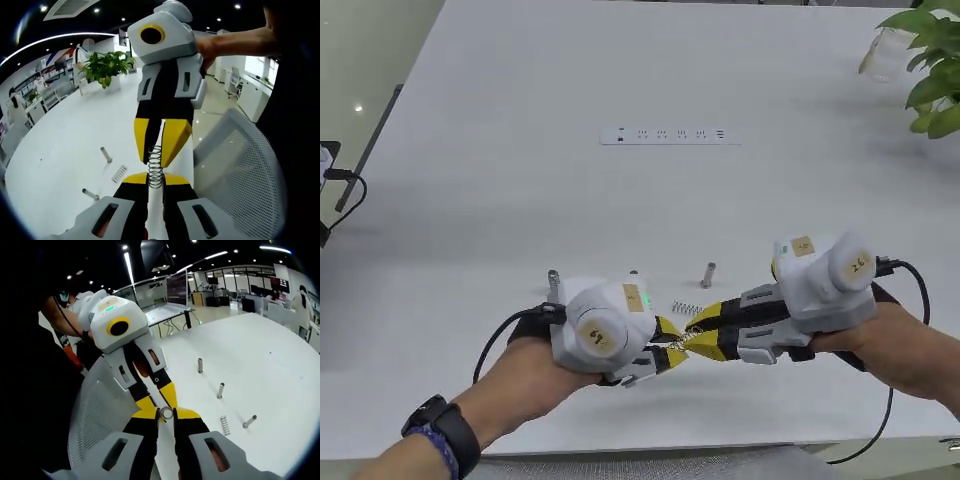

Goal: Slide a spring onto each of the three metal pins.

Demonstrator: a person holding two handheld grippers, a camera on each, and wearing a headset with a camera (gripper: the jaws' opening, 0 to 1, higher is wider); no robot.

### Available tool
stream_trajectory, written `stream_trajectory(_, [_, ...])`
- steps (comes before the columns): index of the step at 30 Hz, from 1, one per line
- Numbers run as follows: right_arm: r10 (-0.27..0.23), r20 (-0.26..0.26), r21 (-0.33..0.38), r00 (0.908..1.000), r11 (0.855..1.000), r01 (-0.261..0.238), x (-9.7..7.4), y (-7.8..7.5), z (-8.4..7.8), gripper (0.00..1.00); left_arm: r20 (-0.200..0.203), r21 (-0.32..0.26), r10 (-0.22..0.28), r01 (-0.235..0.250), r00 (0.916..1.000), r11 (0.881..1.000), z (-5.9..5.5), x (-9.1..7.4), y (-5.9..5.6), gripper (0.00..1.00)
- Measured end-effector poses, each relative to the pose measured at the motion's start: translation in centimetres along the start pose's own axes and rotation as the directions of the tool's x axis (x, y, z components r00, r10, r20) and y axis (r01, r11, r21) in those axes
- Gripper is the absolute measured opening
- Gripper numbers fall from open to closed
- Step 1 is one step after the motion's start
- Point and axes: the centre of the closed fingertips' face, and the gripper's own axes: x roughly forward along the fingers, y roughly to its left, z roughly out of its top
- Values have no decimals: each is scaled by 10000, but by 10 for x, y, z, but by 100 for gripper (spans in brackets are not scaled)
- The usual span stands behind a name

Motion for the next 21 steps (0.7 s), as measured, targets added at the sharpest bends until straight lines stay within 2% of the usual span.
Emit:
stream_trajectory(13, [23, -730, -697, 9973, 9975, -74, -5, -1, 0, 9, 316, -61, 13, -11, 9995, 10000, 7, -1, 3, 2])
stream_trajectory(18, [82, -1645, -1569, 9863, 9870, -344, -12, -3, -5, 14, 580, -133, 12, -5, 9983, 9999, 15, -3, 4, 2])
stream_trajectory(21, [171, -1887, -1851, 9819, 9813, -526, -15, -2, -2, 18, 625, -120, 8, -1, 9980, 9999, 17, -3, 4, 2])
